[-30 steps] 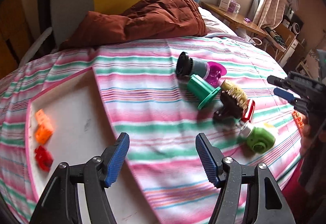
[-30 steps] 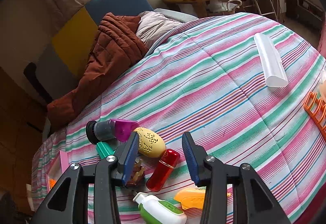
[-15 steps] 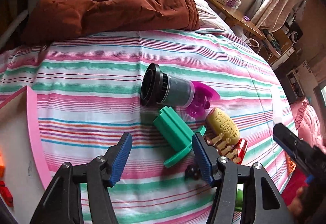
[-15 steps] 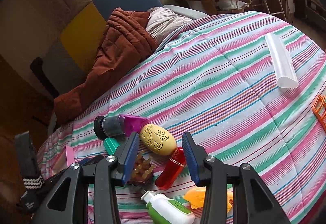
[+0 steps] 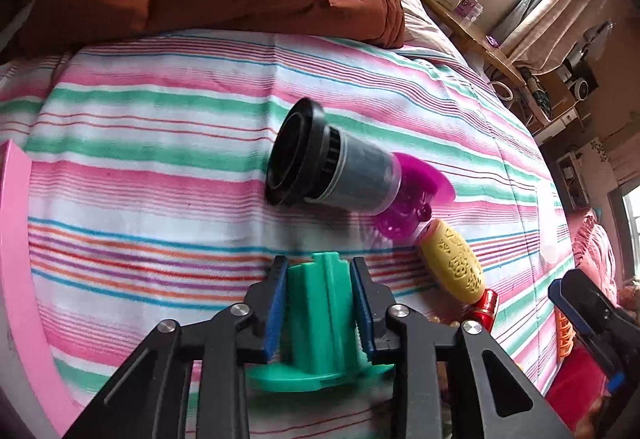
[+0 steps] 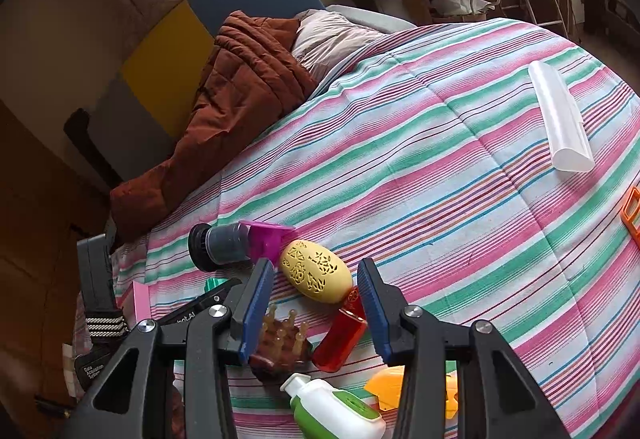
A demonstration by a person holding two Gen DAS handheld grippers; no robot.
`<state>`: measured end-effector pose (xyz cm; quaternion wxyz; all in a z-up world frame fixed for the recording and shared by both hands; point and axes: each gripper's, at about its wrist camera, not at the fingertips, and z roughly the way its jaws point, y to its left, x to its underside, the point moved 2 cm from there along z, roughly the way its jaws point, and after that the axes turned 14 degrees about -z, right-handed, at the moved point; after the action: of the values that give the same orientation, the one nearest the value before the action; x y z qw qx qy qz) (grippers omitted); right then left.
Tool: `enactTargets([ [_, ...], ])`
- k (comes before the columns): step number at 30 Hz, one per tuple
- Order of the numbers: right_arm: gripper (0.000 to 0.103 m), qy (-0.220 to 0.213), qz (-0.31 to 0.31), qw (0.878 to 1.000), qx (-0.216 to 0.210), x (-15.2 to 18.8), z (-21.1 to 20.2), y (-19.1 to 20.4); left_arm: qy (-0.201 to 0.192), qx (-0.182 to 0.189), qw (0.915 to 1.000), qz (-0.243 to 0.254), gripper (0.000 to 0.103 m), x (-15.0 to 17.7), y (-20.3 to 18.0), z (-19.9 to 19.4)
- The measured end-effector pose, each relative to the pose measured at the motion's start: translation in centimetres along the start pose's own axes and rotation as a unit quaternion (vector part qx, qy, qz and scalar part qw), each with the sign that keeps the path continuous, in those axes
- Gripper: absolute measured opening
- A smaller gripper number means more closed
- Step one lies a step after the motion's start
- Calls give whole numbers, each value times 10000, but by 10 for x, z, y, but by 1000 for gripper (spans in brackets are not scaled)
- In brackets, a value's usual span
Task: Organize rigid objects
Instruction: 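Lift the green stand with the left tool while the right tool grasps the brown bristle brush, then carry the green stand into the tray and open the left tool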
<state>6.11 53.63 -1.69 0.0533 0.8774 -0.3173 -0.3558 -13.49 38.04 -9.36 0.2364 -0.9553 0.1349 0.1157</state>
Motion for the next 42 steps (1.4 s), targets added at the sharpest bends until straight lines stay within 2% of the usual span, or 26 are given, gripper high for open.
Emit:
enactTargets([
  [8, 44, 327, -634, 9973, -154, 6, 15, 25, -242, -31, 9996, 170, 29, 33, 28, -38],
  [15, 45, 583, -1050, 9902, -716, 15, 26, 48, -523, 56, 9974, 490, 29, 55, 27, -74],
  [17, 60, 691, -1235, 9864, -839, 20, 30, 57, -608, 89, 9966, 553, 29, 61, 27, -84],
  [22, 64, 938, -1906, 9768, -274, 32, 41, 74, -817, 196, 9943, 659, 29, 77, 33, -110],
  [29, 63, 1252, -2467, 9608, 161, 45, 60, 83, -924, 383, 9936, 520, 29, 95, 48, -133],
  [36, 63, 1151, -2715, 9552, 243, 48, 61, 87, -1086, 406, 9920, 508, 29, 116, 67, -163],
  [42, 63, 1143, -2751, 9539, 372, 48, 60, 88, -1247, 326, 9916, 144, 29, 121, 111, -188],
])
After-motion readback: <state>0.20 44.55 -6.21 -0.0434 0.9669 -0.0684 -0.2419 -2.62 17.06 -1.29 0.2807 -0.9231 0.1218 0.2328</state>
